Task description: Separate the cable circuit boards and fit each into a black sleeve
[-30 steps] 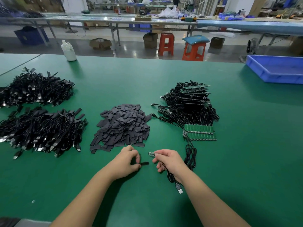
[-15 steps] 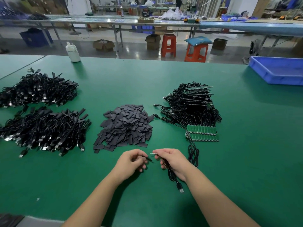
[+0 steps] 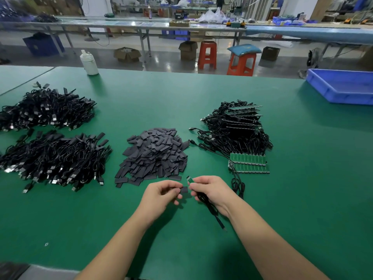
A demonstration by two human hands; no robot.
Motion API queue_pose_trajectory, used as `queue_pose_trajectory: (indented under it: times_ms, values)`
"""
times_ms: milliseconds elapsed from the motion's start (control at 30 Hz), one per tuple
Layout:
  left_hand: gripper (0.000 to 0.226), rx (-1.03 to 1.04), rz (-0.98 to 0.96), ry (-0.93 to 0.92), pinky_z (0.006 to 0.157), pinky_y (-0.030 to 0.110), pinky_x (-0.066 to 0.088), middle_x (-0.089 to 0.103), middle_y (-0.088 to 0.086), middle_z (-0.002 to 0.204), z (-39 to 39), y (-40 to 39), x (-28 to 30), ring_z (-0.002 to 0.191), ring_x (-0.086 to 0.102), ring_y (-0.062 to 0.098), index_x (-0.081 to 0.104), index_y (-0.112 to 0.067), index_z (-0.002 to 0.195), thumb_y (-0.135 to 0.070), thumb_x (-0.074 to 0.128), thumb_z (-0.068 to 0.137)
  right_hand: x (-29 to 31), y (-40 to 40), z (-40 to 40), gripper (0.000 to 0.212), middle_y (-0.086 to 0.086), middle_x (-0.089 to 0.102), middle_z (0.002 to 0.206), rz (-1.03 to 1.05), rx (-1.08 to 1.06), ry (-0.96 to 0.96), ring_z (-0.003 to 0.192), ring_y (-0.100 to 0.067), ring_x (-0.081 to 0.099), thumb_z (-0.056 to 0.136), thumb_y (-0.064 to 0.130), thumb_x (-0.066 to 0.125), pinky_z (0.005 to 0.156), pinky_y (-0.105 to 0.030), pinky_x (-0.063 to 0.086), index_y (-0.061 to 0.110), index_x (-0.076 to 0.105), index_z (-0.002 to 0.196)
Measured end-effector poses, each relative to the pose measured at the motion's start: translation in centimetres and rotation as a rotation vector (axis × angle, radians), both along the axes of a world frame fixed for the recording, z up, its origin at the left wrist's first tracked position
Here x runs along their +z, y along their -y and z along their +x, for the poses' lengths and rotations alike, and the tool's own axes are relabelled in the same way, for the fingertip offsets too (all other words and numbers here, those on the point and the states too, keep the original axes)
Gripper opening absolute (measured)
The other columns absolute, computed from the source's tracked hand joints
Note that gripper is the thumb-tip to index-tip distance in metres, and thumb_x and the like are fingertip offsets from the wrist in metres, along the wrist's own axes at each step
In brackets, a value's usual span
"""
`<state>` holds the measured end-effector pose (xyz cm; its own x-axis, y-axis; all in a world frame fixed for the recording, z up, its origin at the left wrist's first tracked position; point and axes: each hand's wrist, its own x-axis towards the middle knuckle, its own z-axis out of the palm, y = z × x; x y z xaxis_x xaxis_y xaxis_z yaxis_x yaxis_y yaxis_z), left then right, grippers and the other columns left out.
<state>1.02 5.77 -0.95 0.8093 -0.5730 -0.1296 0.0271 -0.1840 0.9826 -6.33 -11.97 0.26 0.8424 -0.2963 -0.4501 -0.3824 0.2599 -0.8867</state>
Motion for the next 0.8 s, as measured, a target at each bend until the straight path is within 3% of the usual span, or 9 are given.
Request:
queue_pose_trajectory:
  times_ms: [67,167,233,300,400,567,800]
  values:
    - [0.017,-0.019,0.009,0.021,0.066,0.021,0.053,0.074,0.009,0.076,-0.3,0.1,0.4,0.060,0.062,0.014,0.073,-0.011,0.097,0.002,0.068,0.088,0.3,-0.3,-0.1,0.018,-0.009,0.072,0.079,-0.002,0.013,0.014,0.069,-0.017,0.067,0.087,0.004,0.073,0.070,-0.032,0.055,0.006,0.065,0.103]
    - [0.019,-0.029,0.049,0.078,0.066,0.021,0.050,0.070,0.002,0.069,-0.7,0.4,0.5,0.059,0.058,0.013,0.074,-0.016,0.097,-0.001,0.073,0.084,0.7,-0.7,-0.2,0.016,-0.006,0.071,0.074,-0.073,0.019,0.015,0.063,-0.013,0.068,0.087,0.003,0.072,0.061,-0.024,0.055,0.006,0.065,0.101]
    - [0.022,-0.020,0.141,0.228,0.066,0.016,0.046,0.064,-0.012,0.065,-0.9,0.4,0.5,0.060,0.055,0.004,0.075,-0.025,0.096,-0.011,0.080,0.080,0.9,-0.8,-0.4,0.016,-0.007,0.071,0.070,-0.101,0.005,0.018,0.057,-0.010,0.066,0.087,0.003,0.072,0.056,-0.021,0.053,0.006,0.065,0.102]
    - [0.027,-0.032,0.236,0.451,0.072,0.009,0.044,0.067,-0.019,0.077,-1.1,0.3,0.6,0.071,0.059,-0.003,0.075,-0.029,0.102,-0.020,0.083,0.078,0.9,-0.8,-0.5,0.013,-0.006,0.071,0.065,-0.103,0.001,0.031,0.054,-0.010,0.063,0.088,0.003,0.071,0.054,-0.019,0.051,0.007,0.065,0.099]
    - [0.031,-0.058,0.259,0.633,0.079,0.009,0.044,0.071,-0.013,0.094,-1.2,0.2,0.9,0.084,0.062,-0.002,0.075,-0.024,0.110,-0.024,0.080,0.080,0.9,-1.0,-0.7,0.009,-0.007,0.070,0.065,-0.094,0.013,0.052,0.056,-0.013,0.061,0.089,0.004,0.070,0.058,-0.021,0.052,0.011,0.067,0.094]
    - [0.024,0.028,0.186,0.516,0.077,0.009,0.046,0.072,-0.020,0.089,-0.7,-0.2,1.4,0.085,0.065,-0.003,0.077,-0.025,0.102,-0.016,0.081,0.079,1.2,-0.7,-0.9,0.012,-0.003,0.072,0.077,-0.106,0.072,0.098,0.068,-0.011,0.065,0.097,0.007,0.061,0.072,-0.027,0.053,0.014,0.070,0.102]
    - [0.033,0.041,0.109,0.459,0.073,0.005,0.044,0.072,-0.024,0.088,0.1,-1.2,2.1,0.083,0.067,-0.003,0.074,-0.044,0.090,-0.013,0.080,0.080,2.3,0.0,-1.3,0.015,0.006,0.071,0.077,-0.260,0.182,0.074,0.063,-0.004,0.059,0.099,0.013,0.059,0.060,-0.016,0.048,0.019,0.071,0.105]
